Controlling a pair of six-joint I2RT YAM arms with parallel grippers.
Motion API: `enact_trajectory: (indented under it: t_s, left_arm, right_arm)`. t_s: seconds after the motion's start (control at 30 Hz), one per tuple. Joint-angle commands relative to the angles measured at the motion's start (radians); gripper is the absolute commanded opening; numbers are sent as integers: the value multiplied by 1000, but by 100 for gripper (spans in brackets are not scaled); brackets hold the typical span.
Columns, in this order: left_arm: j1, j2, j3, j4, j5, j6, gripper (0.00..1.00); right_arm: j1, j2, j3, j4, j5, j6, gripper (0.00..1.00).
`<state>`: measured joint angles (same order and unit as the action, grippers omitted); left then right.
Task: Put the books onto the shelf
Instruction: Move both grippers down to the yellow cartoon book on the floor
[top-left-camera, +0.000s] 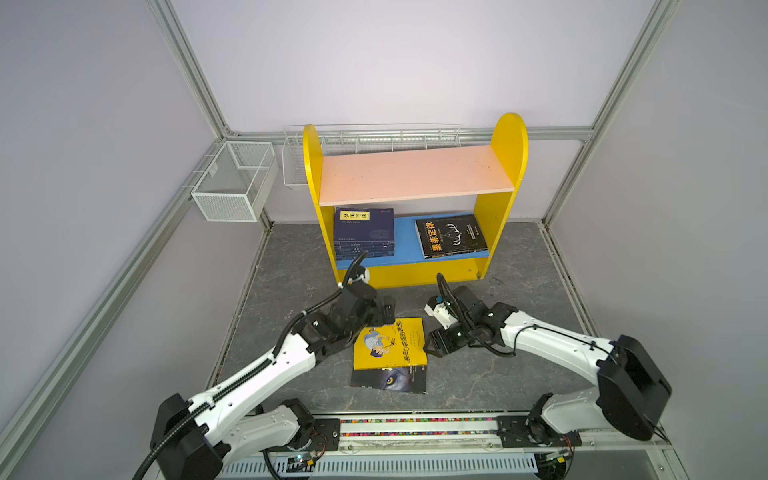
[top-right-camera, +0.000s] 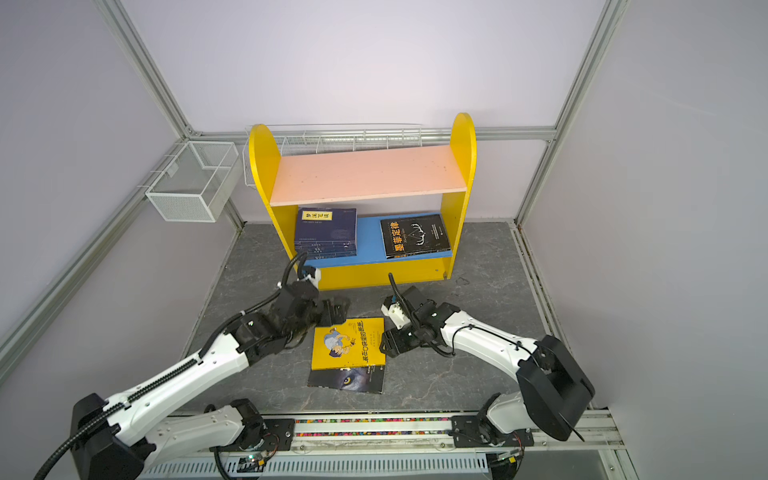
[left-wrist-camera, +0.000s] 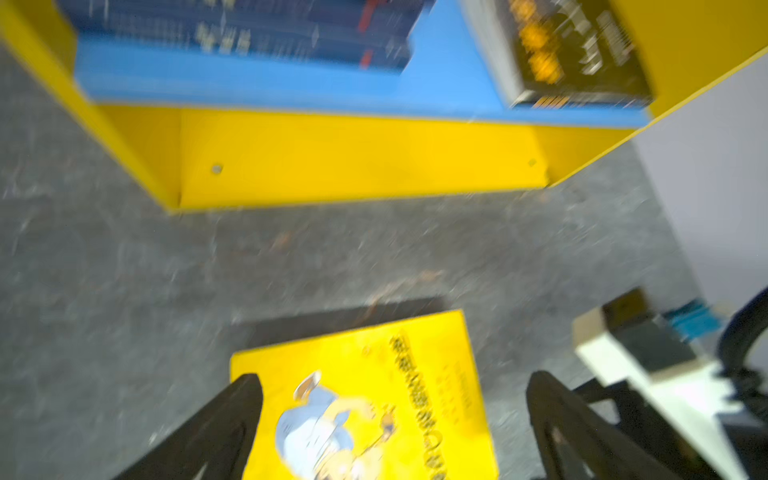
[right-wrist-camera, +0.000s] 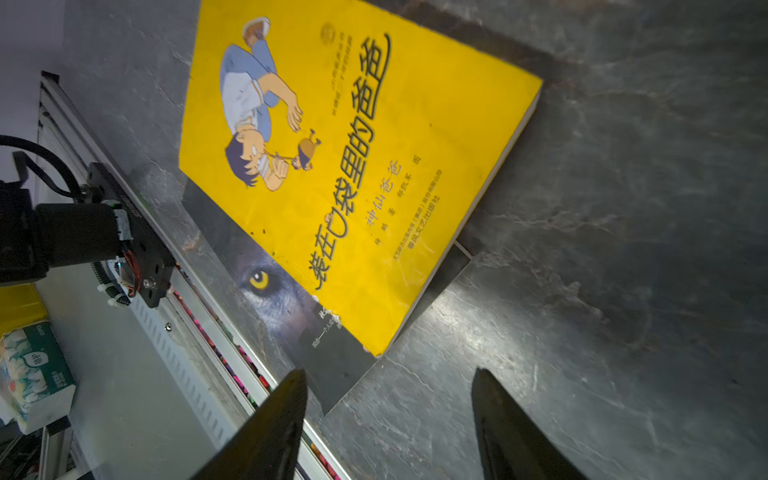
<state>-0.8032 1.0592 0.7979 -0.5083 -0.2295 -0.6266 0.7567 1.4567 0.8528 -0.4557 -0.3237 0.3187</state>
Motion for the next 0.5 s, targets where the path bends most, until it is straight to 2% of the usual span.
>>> enact_trajectory:
  t_s: [0.0, 0.13, 0.3, 0.47]
  left_arm:
    - [51, -41, -126, -96, 90, -102, 100]
    - [175, -32, -244, -31, 294, -114, 100]
    - [190, 15, -243, -19, 311, -73, 98]
    - [190, 112, -229, -32, 310, -68, 89]
  right_arm:
    - [4, 50, 20, 71, -73, -8, 66]
    - [-3, 134, 73, 112, -51, 20, 66]
    - [-22, 230, 93, 169, -55, 46, 66]
    - [-36, 294, 106, 190, -65, 45, 66]
